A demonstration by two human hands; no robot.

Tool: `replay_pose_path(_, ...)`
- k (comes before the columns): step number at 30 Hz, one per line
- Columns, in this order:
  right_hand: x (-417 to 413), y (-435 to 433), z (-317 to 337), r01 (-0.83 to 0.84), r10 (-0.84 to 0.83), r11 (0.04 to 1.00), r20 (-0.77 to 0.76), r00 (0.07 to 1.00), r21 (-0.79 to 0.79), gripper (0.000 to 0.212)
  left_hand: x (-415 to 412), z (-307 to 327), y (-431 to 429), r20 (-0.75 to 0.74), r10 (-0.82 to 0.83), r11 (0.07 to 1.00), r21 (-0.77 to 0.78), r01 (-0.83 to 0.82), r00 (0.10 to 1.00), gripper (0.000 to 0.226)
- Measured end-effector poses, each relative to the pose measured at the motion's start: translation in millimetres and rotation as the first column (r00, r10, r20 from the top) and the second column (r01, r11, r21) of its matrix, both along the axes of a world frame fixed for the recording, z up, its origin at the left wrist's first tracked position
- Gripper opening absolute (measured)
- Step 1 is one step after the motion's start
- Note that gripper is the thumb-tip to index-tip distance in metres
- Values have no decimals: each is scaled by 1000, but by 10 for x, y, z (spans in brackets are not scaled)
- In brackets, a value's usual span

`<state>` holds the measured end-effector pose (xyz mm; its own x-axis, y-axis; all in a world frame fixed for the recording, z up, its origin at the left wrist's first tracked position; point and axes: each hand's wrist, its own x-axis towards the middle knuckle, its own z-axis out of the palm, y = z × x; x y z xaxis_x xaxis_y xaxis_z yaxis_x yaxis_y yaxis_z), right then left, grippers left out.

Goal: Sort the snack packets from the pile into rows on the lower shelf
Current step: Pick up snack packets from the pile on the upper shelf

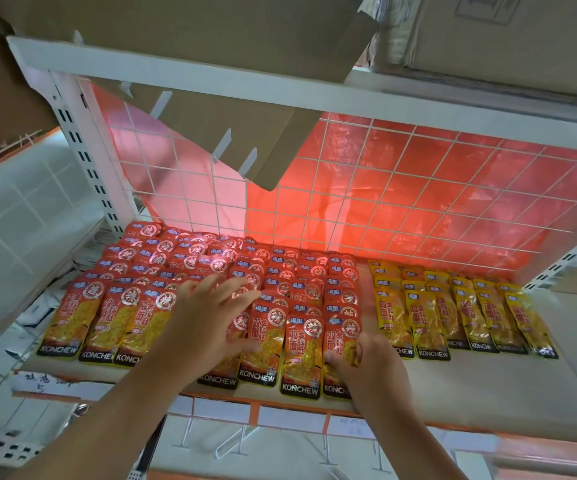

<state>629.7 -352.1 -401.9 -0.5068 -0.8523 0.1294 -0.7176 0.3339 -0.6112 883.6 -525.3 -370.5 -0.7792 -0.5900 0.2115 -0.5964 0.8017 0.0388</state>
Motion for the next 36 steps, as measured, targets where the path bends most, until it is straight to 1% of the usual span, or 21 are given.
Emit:
replay_pose_path(4,-8,12,13,-6,6,1000,-3,1000,12,131,22,-69,235,-120,-20,999,-40,16,993,76)
replay_pose_path(6,-5,22,22,0,0,1000,0,1000,20,127,91,-97,270,-135,4,999,-34,-8,991,75)
replay_pose_path(7,-1,28,23,3,-3,1000,-3,1000,30,121,137,-108,266,-123,26,999,-28,-29,992,76)
replay_pose_path(9,-3,45,17,7,-6,999,-17,1000,52,100,234,-119,239,-76,69,998,-6,-69,995,79)
replay_pose_path(10,-3,53,16,11,-10,998,-19,1000,58,94,275,-119,221,-51,80,997,5,-80,996,80)
replay_pose_path(11,-7,53,20,16,-16,998,-6,1000,58,95,303,-115,209,-24,87,996,15,-87,996,81)
replay_pose_path(13,-6,48,44,19,-20,999,15,1000,48,112,333,-105,195,14,100,994,33,-100,995,84)
replay_pose_path(14,-2,47,54,19,-19,999,8,1000,46,116,336,-102,193,19,107,993,40,-107,994,84)
replay_pose_path(16,2,50,44,9,-8,998,-21,1000,55,111,338,-96,190,30,124,991,56,-125,992,86)
replay_pose_path(19,1,57,38,7,-5,997,-34,999,76,100,322,-57,144,94,138,984,98,-147,986,93)
replay_pose_path(20,4,55,44,8,-7,997,-25,1000,76,100,309,-43,120,118,139,981,117,-153,983,95)
replay_pose_path(22,18,56,73,3,-3,998,-4,1000,61,112,285,-31,83,132,140,979,132,-158,981,96)
replay_pose_path(23,27,58,86,-2,1,998,6,1000,56,116,280,-23,70,120,134,982,120,-148,984,94)
replay_pose_path(24,35,60,95,-5,4,998,7,1000,58,115,286,-23,57,95,122,986,99,-131,988,92)
replay_pose_path(26,44,64,101,-5,5,998,-10,1000,69,106,311,-70,31,8,88,995,46,-88,996,88)
replay_pose_path(30,30,66,71,2,1,998,-41,999,66,98,326,-171,-22,-116,48,998,-23,-51,992,85)
replay_pose_path(31,32,65,72,3,0,998,-42,999,65,100,326,-196,-32,-141,46,998,-38,-52,989,85)
replay_pose_path(32,35,62,78,2,0,998,-34,999,57,106,323,-213,-42,-160,45,997,-51,-53,986,84)
replay_pose_path(34,48,59,98,-6,7,999,-22,1000,31,124,319,-249,-55,-188,48,996,-67,-61,981,82)
replay_pose_path(35,55,56,107,-3,4,1000,-27,1000,25,126,317,-266,-62,-196,49,995,-74,-65,979,80)
replay_pose_path(36,55,49,113,1,0,1000,-48,999,24,123,314,-285,-65,-201,52,994,-80,-69,978,79)
